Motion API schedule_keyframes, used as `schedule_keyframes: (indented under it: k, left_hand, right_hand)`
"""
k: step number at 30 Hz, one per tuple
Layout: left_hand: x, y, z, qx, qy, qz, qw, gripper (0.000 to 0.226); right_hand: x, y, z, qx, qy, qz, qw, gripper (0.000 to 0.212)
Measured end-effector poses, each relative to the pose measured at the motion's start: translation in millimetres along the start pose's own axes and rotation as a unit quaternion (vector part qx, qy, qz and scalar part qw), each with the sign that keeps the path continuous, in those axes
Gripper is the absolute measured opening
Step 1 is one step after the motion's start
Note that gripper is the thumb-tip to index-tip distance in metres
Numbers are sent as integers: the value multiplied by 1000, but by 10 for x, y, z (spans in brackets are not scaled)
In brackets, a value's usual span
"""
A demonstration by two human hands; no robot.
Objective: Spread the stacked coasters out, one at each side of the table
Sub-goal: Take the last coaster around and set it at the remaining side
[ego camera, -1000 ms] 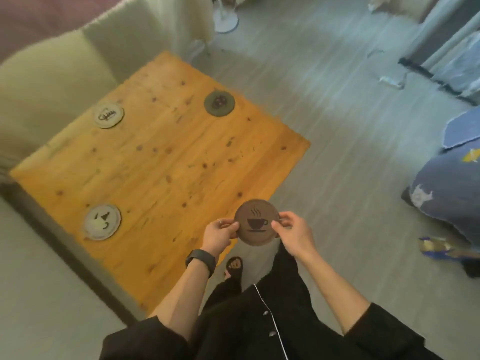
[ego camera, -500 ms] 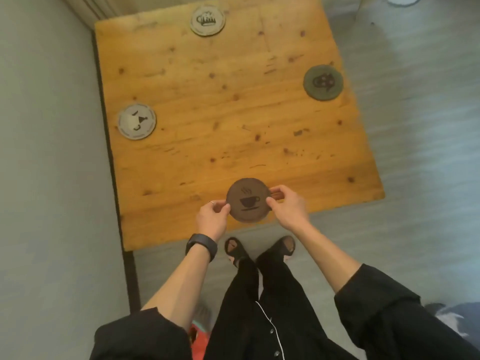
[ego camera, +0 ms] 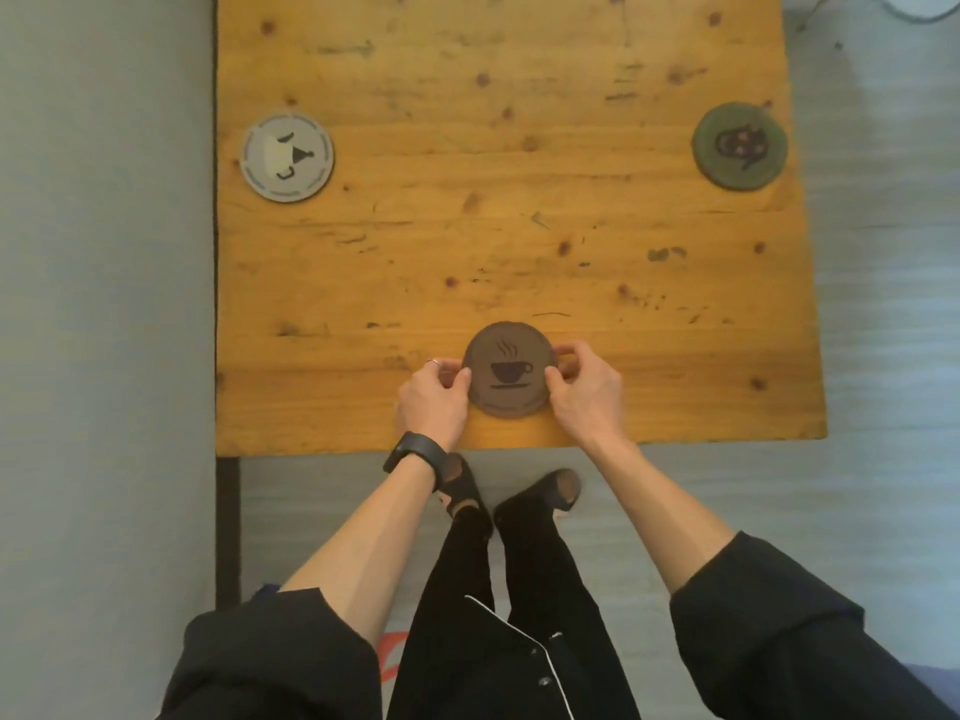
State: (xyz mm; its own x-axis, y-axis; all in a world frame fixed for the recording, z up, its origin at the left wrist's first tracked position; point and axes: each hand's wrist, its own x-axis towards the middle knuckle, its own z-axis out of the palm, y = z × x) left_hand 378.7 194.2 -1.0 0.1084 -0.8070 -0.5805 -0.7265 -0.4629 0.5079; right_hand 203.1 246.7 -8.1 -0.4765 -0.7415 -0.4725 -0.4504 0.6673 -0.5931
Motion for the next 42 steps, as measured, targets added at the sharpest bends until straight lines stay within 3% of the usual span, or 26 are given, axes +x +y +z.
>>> schedule_keyframes:
  k: [5,11,26,32,37,42]
  left_hand:
    - [-28,-77,41,21,21,42,999,9]
    - [-30,-145,112,134,42,146,979,39]
    - [-38,-225,66,219,21,193,956,43]
    - [-71,-355,103,310,86,253,912,45]
    - [-72,-394,123,317,47,238,917,51]
    - [-31,-328,-5,333,57,258,905,46]
  right_hand:
    - [-39,20,53,-18,20,-23,999,20]
    - [-29,81,104,-37,40,-50,997,21]
    - [-141,59,133,-48,72,-48,995,25]
    - [-224,78,130,-123,74,-96,985,32]
    - [-289,132,138,-244,63,-179,951,44]
    - [-274,85,73,-274,42,-177,944,41]
